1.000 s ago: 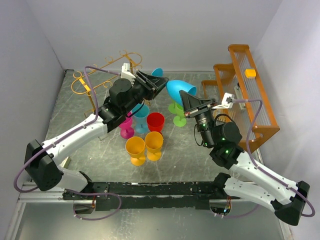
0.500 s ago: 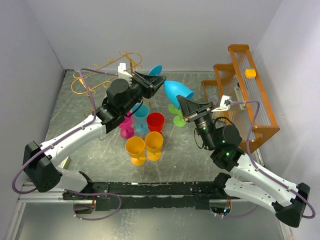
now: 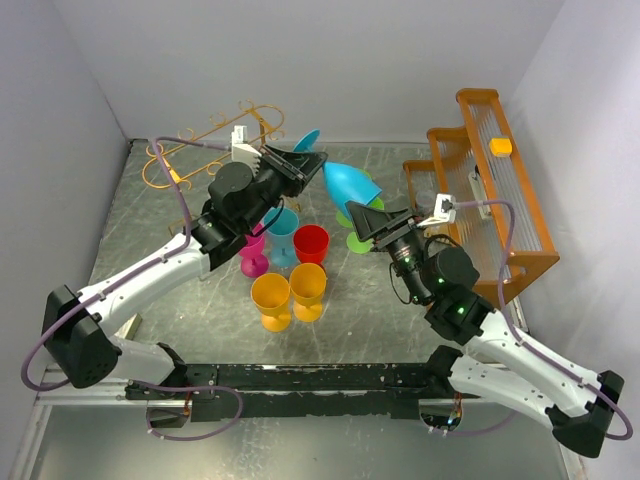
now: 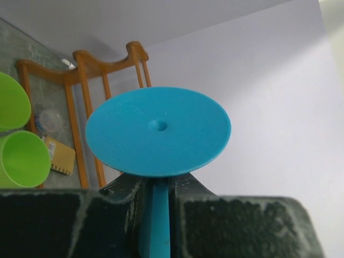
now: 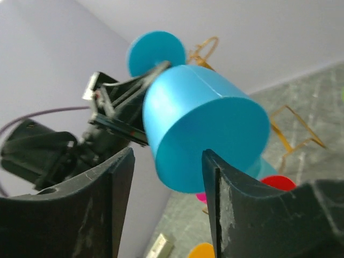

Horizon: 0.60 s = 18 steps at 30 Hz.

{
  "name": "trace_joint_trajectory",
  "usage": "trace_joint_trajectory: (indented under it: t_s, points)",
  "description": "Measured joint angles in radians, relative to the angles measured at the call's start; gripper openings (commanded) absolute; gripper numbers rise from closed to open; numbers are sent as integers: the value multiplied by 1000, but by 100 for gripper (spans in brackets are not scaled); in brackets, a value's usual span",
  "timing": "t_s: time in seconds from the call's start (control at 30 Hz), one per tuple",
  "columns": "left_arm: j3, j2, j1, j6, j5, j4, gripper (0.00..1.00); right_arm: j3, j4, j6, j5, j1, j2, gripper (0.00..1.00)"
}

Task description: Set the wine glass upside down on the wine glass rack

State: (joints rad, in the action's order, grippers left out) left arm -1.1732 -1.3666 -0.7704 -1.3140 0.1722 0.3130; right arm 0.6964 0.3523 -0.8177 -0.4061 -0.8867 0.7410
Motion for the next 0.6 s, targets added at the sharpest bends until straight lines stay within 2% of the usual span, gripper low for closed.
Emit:
trace_joint_trajectory:
  t_s: [0.1, 0.37, 0.6]
  points:
    - [0, 12, 14, 82, 0, 3, 7, 53, -161, -8, -41, 0, 0, 65]
    - [4, 82, 37, 460, -20, -21, 7, 203, -530, 8, -148, 0, -14, 68]
    - [31, 151, 41, 839, -148, -39, 7, 335, -620, 126, -130, 0, 39, 69]
